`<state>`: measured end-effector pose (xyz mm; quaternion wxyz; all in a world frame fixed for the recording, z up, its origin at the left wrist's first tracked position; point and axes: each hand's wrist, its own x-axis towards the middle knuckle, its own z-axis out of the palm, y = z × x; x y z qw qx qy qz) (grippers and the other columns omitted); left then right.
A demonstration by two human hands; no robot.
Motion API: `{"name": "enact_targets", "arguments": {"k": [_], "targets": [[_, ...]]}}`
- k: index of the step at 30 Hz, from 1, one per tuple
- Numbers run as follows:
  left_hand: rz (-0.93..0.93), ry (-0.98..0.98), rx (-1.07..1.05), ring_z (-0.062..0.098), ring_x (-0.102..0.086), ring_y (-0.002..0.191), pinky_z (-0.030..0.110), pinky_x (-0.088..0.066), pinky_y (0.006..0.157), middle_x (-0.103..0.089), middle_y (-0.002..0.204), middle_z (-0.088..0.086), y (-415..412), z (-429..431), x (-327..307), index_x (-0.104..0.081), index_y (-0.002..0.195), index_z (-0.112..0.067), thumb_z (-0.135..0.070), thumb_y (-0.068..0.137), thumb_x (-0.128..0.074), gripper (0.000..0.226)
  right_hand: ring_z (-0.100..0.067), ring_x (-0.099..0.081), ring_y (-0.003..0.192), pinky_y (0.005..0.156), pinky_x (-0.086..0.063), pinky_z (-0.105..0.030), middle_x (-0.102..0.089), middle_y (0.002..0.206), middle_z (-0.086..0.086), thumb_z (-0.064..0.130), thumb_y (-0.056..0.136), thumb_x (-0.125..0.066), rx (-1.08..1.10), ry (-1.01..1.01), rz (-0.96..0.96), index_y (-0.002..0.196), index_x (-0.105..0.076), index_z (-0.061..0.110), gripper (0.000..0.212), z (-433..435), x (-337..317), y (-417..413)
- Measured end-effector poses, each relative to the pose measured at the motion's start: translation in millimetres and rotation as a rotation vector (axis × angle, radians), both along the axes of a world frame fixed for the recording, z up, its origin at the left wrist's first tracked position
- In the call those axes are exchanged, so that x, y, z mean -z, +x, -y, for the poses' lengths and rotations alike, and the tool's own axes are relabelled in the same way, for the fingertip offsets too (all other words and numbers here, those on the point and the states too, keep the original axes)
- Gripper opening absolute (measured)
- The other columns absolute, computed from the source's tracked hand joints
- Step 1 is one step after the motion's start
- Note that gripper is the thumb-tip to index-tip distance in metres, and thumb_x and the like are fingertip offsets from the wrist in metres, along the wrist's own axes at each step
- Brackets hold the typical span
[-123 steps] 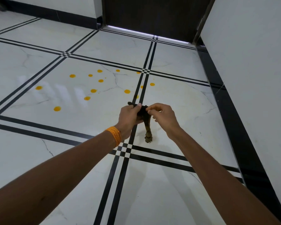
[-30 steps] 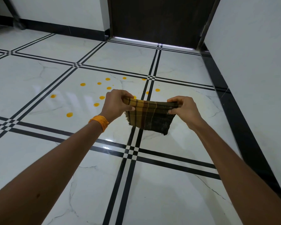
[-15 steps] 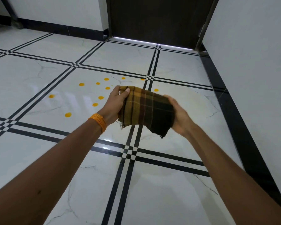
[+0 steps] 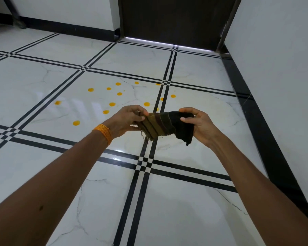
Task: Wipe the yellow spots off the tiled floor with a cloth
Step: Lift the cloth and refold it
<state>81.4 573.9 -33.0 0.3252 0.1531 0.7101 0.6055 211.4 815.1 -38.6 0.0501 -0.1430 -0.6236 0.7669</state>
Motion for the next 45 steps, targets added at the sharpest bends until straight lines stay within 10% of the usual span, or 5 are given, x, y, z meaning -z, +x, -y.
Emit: {"name": "enact_targets", "arguments": {"k": [20, 26, 32, 37, 45], "targets": [[-0.796, -0.332, -0.036, 0.018, -0.053, 0.093, 0.024, -0.045, 0.080, -0.055, 0.086, 0.000, 3, -7, -6, -0.076, 0.107, -0.002, -0.008, 0.090, -0.070, 0.019, -0.026, -0.068, 0.112, 0.097, -0.058, -0.035, -0.071, 0.116, -0.011, -0.016, 0.072, -0.079, -0.009, 0.394, 0.033, 0.111, -0.074, 0.014, 0.050, -13, -1, -5], [-0.623, -0.225, -0.029, 0.020, -0.041, 0.126, 0.035, -0.039, 0.102, -0.044, 0.140, 0.008, -3, -3, 5, -0.066, 0.092, -0.012, -0.018, 0.097, -0.063, 0.008, -0.012, -0.064, 0.087, 0.071, -0.045, -0.015, -0.071, 0.094, -0.003, 0.007, 0.084, -0.078, 0.132, 0.732, 0.076, 0.088, -0.075, 0.015, 0.009, -6, -8, -11], [-0.076, 0.133, -0.043, 0.022, -0.067, 0.093, 0.027, -0.056, 0.070, -0.066, 0.103, 0.015, 5, -7, -5, -0.060, 0.119, 0.003, -0.028, 0.101, -0.057, 0.036, -0.023, -0.067, 0.094, 0.070, -0.057, -0.035, -0.068, 0.099, -0.008, 0.011, 0.093, -0.062, 0.030, -0.211, -0.042, 0.092, -0.062, 0.016, 0.005, 0, -12, -3], [0.090, 0.195, -0.113, 0.017, -0.067, 0.090, 0.022, -0.055, 0.065, -0.070, 0.102, 0.009, 5, -12, -7, -0.061, 0.119, -0.008, -0.025, 0.097, -0.063, 0.029, -0.019, -0.068, 0.087, 0.052, -0.052, -0.017, -0.069, 0.105, -0.014, 0.007, 0.079, -0.073, 0.117, -0.519, 0.051, 0.112, -0.063, 0.008, 0.035, 20, 3, 1], [0.199, 0.148, -0.085, 0.025, -0.069, 0.103, 0.029, -0.057, 0.074, -0.071, 0.112, 0.014, 12, 2, -6, -0.062, 0.124, -0.004, -0.008, 0.088, -0.069, 0.037, -0.032, -0.068, 0.109, 0.100, -0.055, -0.036, -0.071, 0.113, -0.021, -0.003, 0.087, -0.063, 0.223, -0.884, -0.070, 0.116, -0.063, 0.003, 0.029, 40, -10, -23]]}}
